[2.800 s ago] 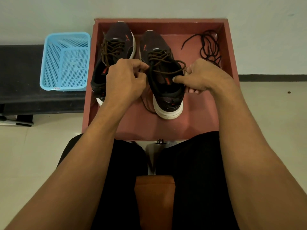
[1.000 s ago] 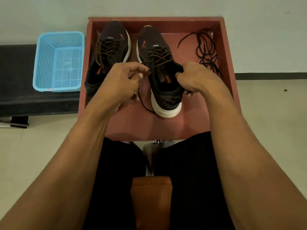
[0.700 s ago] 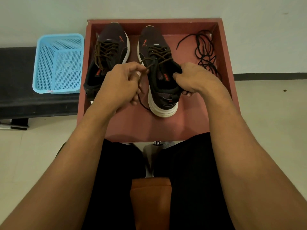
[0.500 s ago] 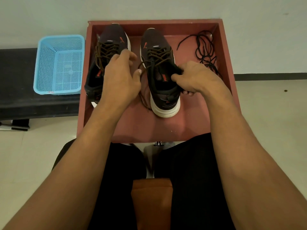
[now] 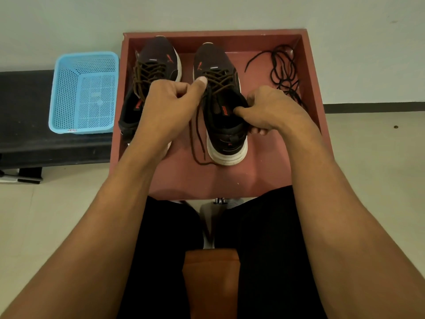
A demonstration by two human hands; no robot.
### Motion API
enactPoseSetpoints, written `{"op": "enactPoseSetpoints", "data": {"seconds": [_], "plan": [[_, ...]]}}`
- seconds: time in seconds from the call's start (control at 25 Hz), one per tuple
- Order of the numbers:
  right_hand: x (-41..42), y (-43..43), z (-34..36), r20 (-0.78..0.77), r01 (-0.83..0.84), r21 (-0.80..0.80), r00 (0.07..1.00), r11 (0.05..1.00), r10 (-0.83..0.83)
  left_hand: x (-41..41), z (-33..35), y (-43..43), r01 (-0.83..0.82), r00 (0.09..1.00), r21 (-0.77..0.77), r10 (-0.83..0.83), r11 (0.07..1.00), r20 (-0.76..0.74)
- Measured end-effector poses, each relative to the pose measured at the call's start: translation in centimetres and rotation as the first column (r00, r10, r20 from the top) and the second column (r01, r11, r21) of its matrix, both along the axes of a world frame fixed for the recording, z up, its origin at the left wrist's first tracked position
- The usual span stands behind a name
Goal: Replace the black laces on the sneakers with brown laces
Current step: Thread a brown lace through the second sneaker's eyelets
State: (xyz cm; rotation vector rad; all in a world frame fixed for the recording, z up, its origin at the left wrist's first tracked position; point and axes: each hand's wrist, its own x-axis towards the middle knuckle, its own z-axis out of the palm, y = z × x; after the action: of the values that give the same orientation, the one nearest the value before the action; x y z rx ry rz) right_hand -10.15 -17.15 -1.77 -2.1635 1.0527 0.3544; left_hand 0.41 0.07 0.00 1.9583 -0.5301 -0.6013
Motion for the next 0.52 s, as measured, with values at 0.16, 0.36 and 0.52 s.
{"op": "enactPoseSetpoints", "data": {"seconds": [0.16,0.36,0.52], "plan": [[-0.2,0.0,1.0,-0.054,-0.037,-0.084,0.998,0.996,0.032,-0.1,1.4,0.0,-0.065,0.946,-0.277,-0.029,0.959,-0.323],[-0.1,0.8,3.7,0.559,-0.042,-0.066,0.826,0.997,0.072,0.0,0.8,-0.1,-0.071,0.953,-0.348,-0.039,0.935,-0.301],[-0.3,1.6,4.2,0.579,-0.379,0.150,0.783,0.913,0.229,0.8,-0.1,-0.3,-0.158,0.963,-0.359,0.062,0.920,-0.263]]}}
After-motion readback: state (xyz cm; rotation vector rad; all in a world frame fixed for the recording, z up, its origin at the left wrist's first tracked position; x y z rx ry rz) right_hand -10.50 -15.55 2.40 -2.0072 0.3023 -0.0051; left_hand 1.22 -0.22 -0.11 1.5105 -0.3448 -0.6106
